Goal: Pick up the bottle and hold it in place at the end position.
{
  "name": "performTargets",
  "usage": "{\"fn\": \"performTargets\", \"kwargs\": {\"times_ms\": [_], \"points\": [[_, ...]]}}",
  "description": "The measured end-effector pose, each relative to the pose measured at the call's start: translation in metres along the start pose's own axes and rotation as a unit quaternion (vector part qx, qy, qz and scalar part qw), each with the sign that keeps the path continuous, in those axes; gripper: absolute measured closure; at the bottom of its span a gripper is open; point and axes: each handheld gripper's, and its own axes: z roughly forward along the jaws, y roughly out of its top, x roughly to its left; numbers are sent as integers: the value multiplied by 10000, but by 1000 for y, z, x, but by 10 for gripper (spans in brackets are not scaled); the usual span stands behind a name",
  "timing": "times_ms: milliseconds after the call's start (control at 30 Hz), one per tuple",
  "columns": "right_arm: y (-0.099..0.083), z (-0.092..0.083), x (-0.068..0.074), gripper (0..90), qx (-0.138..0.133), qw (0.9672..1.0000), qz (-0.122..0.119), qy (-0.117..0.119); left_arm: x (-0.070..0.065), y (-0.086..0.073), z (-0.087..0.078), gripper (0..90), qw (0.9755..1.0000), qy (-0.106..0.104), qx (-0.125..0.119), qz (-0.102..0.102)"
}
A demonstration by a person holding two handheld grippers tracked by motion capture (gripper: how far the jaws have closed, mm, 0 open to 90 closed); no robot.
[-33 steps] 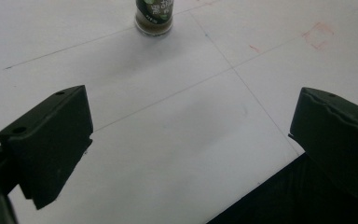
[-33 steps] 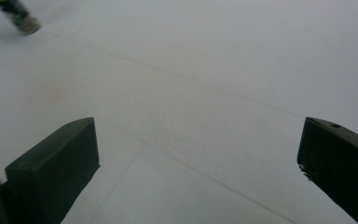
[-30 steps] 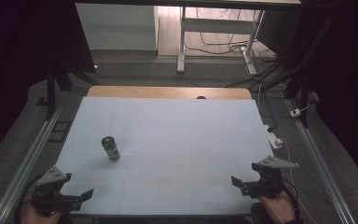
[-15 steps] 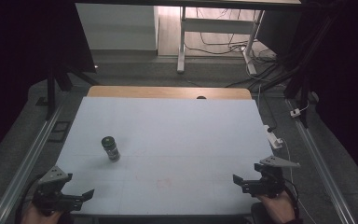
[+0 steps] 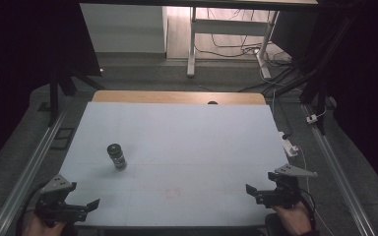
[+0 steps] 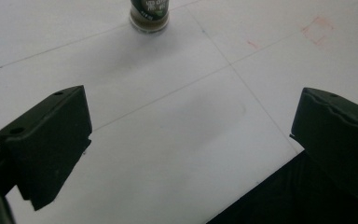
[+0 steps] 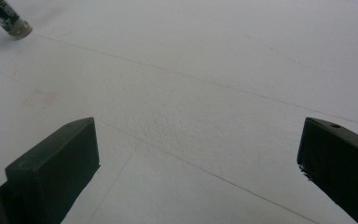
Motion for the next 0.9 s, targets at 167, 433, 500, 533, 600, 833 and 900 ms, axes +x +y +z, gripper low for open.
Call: {"fn": "performTargets", "kwargs": {"times_ms": [167,433,500,533,600,833,900], "points": [[0,0,0,0,5,10000,-2,27,0,2,0,0,10000,-1,-60,2],[0,1,0,0,36,10000,-18,38,3,4,2,0,9999,-86,-144,-6],[0,1,0,0,38,10000,-29,54,3,6,4,0,9998,-109,-135,34],[0,1,0,0,38,10000,-29,54,3,6,4,0,9998,-101,-132,57],[0,1,0,0,44,10000,-31,66,3,7,5,0,9998,-106,-158,107],[1,2,2,0,110,9998,-133,56,6,12,9,0,9994,-207,-243,139],[1,2,2,0,112,9998,-147,73,7,13,11,0,9993,-262,-233,156]]}}
